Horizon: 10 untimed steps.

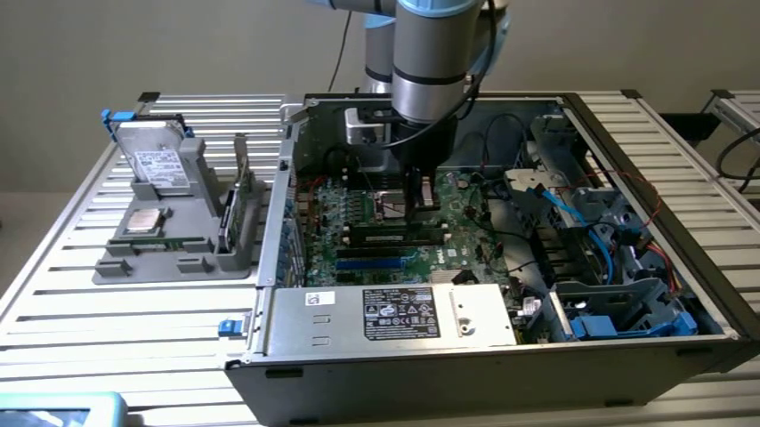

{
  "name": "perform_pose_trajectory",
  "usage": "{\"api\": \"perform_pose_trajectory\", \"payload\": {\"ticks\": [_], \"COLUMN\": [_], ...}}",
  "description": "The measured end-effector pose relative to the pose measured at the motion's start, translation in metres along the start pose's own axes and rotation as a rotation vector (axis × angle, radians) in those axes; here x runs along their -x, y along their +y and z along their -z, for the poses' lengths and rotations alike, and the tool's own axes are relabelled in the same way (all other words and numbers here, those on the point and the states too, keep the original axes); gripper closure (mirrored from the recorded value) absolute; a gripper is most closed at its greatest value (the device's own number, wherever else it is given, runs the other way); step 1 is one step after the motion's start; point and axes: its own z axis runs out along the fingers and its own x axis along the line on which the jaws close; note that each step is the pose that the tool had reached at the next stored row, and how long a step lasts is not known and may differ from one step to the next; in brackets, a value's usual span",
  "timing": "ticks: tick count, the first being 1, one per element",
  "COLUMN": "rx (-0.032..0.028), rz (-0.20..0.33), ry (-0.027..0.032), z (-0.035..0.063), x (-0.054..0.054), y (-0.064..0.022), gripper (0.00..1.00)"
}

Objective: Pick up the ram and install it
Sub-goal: 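Insert the ram into the slot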

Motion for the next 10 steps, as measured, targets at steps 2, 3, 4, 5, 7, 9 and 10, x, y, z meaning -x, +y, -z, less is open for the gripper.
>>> {"api": "perform_pose_trajectory", "payload": {"ticks": [2, 3, 4, 5, 7, 9, 10], "rx": [0.0002, 0.0004, 0.0006, 0.0014, 0.0029, 0.0064, 0.0128], "rz": [0.000, 0.000, 0.000, 0.000, 0.000, 0.000, 0.001], "ry": [0.0000, -0.0001, -0.0001, -0.0001, -0.0002, -0.0002, -0.0008], "z": [0.0027, 0.0038, 0.0047, 0.0055, 0.0070, 0.0083, 0.0084], "x": [0.000, 0.000, -0.001, -0.001, -0.001, -0.001, -0.001], "y": [-0.0040, -0.0064, -0.0088, -0.0111, -0.0156, -0.0195, -0.0205], "gripper": [0.73, 0.73, 0.73, 0.73, 0.73, 0.73, 0.73]}}
